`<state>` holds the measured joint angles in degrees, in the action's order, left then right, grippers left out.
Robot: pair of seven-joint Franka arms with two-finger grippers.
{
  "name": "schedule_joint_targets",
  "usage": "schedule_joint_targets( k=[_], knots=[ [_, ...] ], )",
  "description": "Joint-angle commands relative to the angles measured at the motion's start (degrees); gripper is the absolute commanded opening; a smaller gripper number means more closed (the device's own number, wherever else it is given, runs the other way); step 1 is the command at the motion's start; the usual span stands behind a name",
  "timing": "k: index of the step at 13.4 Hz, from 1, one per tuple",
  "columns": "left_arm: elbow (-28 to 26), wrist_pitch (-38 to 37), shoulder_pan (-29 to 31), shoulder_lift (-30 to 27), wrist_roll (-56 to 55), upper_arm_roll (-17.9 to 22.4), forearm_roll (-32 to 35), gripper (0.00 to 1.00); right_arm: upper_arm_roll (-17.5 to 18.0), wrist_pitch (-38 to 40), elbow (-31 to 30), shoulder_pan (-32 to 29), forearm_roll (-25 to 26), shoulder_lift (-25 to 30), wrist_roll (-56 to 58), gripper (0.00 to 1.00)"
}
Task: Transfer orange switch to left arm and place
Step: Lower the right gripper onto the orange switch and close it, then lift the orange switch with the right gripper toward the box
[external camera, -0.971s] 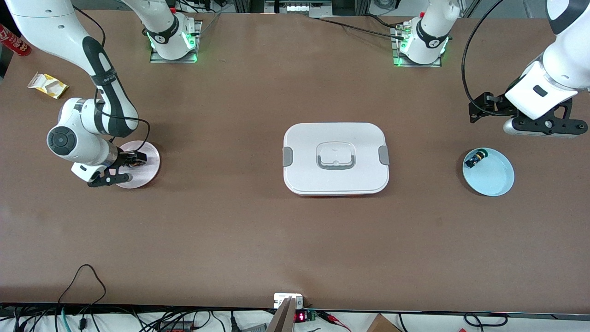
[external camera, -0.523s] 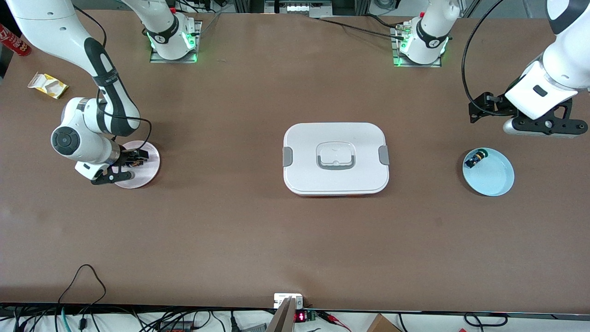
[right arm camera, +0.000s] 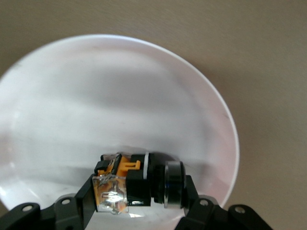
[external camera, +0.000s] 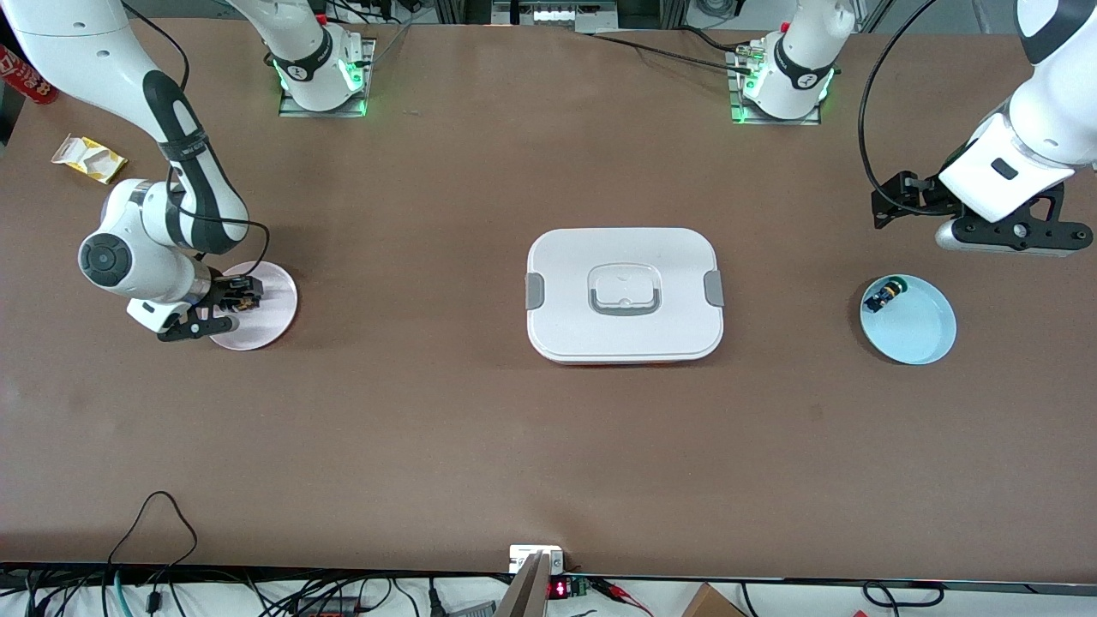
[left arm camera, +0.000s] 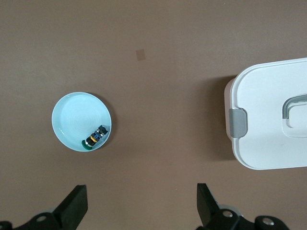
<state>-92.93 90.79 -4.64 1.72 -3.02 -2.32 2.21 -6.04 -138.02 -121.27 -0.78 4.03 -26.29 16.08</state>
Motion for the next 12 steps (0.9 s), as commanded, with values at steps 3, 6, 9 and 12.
schedule_joint_targets(
  k=[3,6,9,12],
  knots=[
    [0.55,-0.97,0.16,-0.49,-0.32,0.03,-0.1,1.0,2.08,5.12,3.66,0.51,-0.42,2.56,0.44,0.23],
    [0.55,-1.06,0.16,-0.49,-0.32,0.03,-0.1,1.0,3.22,7.32,6.39,0.51,-0.51,4.75,0.53,0.23],
    [0.55,-0.97,0.16,-0.49,-0.32,0.03,-0.1,1.0,5.06,9.77,9.81,0.69,-0.51,7.39,1.05,0.23],
    [0.55,-0.97,0.16,-0.49,-0.32,0.03,-0.1,1.0,7.53,16.87,17.62,0.86,-0.51,8.54,0.97,0.23]
  ],
)
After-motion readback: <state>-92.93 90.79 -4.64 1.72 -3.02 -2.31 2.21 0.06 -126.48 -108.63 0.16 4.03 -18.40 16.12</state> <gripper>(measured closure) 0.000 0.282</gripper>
